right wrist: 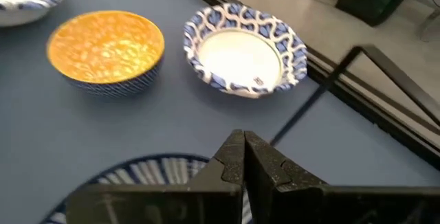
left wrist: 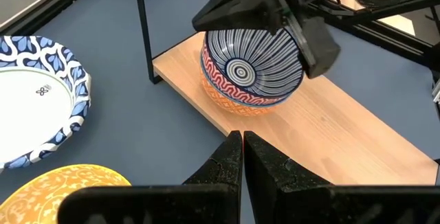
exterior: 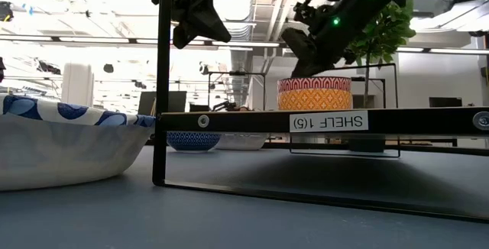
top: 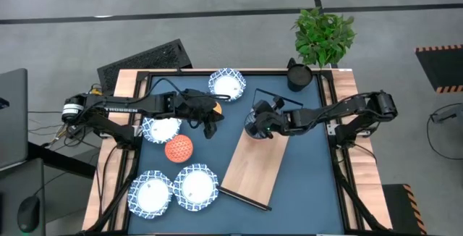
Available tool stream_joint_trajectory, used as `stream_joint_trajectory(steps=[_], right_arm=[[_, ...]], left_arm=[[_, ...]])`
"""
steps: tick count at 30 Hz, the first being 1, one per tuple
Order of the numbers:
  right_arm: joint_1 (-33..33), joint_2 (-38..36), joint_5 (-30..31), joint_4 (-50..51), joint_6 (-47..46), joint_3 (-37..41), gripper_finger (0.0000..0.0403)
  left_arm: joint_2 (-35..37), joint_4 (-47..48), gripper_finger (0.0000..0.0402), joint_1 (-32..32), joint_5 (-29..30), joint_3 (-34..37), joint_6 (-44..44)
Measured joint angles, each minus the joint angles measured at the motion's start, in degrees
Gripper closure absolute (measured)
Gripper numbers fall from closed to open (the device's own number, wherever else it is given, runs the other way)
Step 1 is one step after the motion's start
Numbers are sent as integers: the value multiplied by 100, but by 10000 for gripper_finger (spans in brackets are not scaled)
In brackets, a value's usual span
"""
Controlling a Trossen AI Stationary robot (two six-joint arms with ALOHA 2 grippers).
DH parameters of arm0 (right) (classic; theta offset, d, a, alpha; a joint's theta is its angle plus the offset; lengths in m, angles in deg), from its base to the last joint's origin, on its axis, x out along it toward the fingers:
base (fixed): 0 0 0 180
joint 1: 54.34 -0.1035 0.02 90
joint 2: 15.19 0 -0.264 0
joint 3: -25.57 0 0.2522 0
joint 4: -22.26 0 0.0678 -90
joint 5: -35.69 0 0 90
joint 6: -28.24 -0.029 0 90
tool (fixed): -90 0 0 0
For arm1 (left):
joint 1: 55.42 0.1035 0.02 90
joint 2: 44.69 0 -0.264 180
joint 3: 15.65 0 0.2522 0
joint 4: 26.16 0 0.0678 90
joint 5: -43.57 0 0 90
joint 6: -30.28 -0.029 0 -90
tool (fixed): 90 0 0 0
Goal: Place and stack bowls onto a shelf
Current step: Stack the dark blue striped bowl into the light blue patterned bowl
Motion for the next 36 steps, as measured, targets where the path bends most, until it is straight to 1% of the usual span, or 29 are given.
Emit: stream_joint_trajectory(steps=[4, 9, 15, 21, 26, 28, 31, 33, 36], right_arm=[[-17, 0, 0, 28, -6, 0, 381], [-13, 0, 0, 7, -4, 0, 374], [-13, 117, -42, 92, -4, 7, 380], [-40, 107, -25, -51, -4, -2, 372], [-105, 107, 7, -99, 37, -2, 375], [-256, 107, 54, -192, 46, -2, 378], [-670, 66, 311, -394, 156, -2, 378], [-1029, 19, 639, -398, 116, -3, 378], [-1631, 28, 1307, -198, -296, -2, 378]], left_arm=[[0, 0, 401, 0, -1, 0, 0], [0, -5, 401, 0, -2, 0, 4], [0, -17, 401, 0, -8, 0, 4], [0, -20, 401, -1, -9, 0, 2], [0, -17, 401, 0, 1, 0, 2], [0, 2, 401, -2, 37, 0, 2], [0, 4, 401, 0, 37, 0, 2], [0, 4, 401, -1, 40, 0, 3], [-2, 4, 401, -2, 39, 0, 4]])
